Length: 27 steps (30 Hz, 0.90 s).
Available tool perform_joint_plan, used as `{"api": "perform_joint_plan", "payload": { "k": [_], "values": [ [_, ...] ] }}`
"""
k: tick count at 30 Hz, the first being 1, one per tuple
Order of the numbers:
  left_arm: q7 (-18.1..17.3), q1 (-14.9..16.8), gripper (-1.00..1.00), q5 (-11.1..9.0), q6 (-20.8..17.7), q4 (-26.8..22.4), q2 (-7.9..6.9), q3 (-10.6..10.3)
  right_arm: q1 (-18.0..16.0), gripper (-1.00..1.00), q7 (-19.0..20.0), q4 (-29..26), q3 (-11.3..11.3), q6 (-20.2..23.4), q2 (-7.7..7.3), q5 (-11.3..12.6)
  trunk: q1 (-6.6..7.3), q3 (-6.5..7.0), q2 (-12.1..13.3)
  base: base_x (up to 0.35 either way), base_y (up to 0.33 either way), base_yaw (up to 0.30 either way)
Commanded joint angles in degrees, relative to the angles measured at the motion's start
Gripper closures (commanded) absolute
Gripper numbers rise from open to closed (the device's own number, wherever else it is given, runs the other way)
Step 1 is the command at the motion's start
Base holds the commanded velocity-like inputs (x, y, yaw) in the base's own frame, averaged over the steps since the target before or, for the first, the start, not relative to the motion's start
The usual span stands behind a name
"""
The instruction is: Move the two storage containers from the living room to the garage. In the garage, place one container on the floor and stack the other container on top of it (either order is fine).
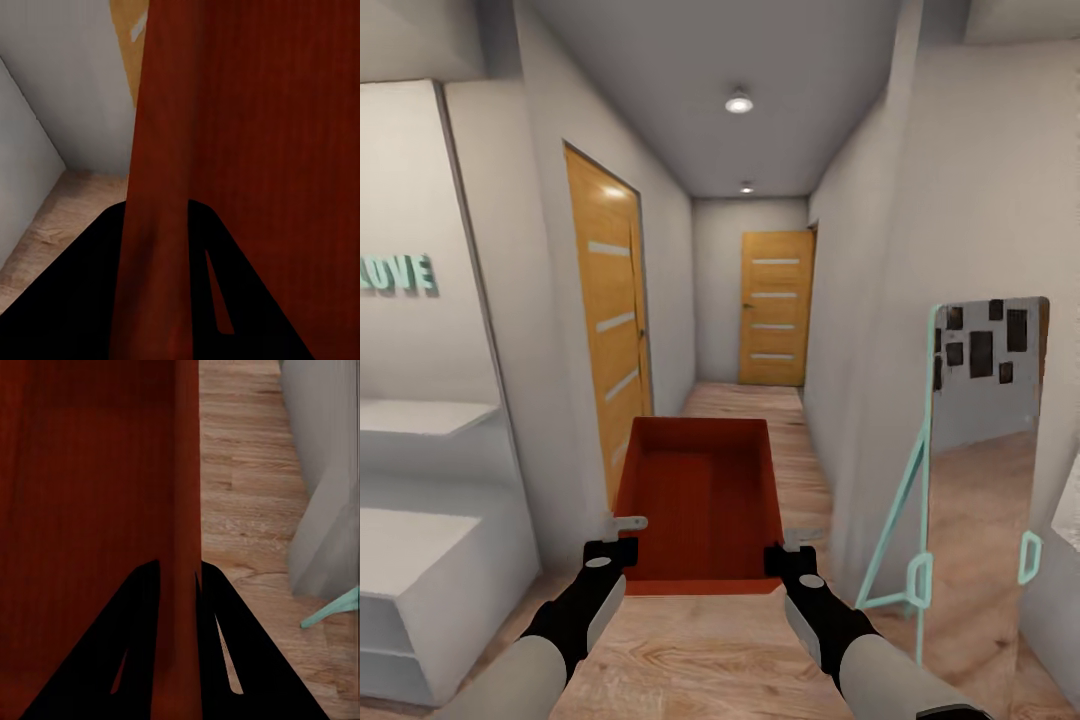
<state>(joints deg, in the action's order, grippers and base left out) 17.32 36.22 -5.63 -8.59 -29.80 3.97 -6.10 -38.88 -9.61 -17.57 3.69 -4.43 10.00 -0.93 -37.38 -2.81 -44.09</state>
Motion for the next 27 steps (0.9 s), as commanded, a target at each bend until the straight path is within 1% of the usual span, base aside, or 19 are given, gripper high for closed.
{"api": "perform_joint_plan", "payload": {
  "k": [1,14,24,27],
  "values": [
    [0.61,0.08,1.0,-0.61,-0.29,-0.26,-0.87,2.15,-0.05,1.0,-0.19,0.09,0.17,-0.14,0.0,0.02,-0.05,-0.1,-0.08,0.302,0.179,-0.274],
    [0.61,0.08,1.0,-0.59,-0.29,-0.26,-0.89,2.15,-0.05,1.0,-0.12,0.08,0.18,-0.14,0.0,0.05,-0.05,-0.1,-0.08,0.311,0.142,-0.266],
    [0.61,0.08,1.0,-0.55,-0.29,-0.35,-0.94,2.15,-0.05,1.0,-0.2,0.08,0.18,-0.21,0.0,0.05,-0.05,-0.1,-0.08,0.315,0.12,-0.026],
    [0.58,0.08,1.0,-0.6,-0.29,-0.32,-1.29,2.2,-0.05,1.0,-0.23,0.08,0.18,-0.08,0.0,0.05,-0.05,-0.1,-0.08,0.315,0.12,-0.001]
  ]
}}
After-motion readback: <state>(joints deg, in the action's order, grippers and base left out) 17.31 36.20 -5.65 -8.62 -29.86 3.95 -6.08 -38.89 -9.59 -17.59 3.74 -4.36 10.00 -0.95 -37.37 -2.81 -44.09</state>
